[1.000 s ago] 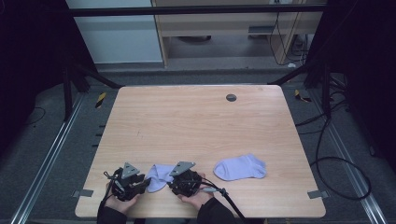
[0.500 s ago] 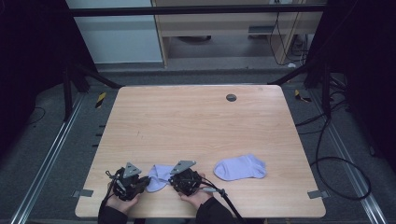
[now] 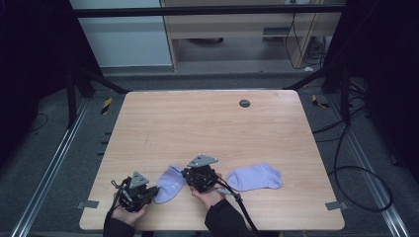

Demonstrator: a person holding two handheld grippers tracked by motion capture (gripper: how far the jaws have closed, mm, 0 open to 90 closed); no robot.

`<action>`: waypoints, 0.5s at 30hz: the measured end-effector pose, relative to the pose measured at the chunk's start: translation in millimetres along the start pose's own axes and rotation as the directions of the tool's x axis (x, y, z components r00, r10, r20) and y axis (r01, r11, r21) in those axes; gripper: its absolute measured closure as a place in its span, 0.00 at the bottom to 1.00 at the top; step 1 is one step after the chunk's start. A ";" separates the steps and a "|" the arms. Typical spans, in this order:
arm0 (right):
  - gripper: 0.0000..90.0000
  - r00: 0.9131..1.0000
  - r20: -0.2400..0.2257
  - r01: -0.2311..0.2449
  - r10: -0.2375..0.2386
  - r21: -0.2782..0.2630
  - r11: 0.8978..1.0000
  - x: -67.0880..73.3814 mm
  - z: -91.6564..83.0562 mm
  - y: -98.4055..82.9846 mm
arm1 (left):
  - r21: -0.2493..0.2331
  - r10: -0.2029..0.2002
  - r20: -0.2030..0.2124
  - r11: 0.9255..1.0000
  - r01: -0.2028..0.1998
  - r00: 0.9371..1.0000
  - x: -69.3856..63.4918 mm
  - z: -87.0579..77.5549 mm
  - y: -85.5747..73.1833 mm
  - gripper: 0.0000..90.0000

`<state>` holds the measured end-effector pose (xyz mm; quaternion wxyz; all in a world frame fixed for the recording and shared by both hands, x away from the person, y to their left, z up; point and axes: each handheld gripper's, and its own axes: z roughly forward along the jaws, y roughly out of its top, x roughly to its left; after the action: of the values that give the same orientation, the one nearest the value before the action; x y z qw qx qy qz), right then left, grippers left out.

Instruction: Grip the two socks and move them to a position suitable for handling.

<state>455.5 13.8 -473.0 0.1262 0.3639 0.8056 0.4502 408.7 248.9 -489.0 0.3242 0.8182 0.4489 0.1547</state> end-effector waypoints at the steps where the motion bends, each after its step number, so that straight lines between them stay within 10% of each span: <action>1: 0.93 1.000 0.019 -0.002 0.002 0.003 1.000 -1.1 2.6 1.1 | 0.000 0.000 0.000 1.000 0.000 1.000 0.1 0.0 0.1 0.95; 15: 0.71 0.991 0.131 0.000 0.003 -0.027 1.000 -26.9 0.1 13.7 | -0.073 -0.032 -0.032 0.997 0.030 0.999 4.5 -7.8 2.6 0.80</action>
<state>481.0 -0.4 -465.2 0.1834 0.3916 0.7891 0.4362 408.5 254.8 -481.7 0.3483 0.7962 0.4611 0.1794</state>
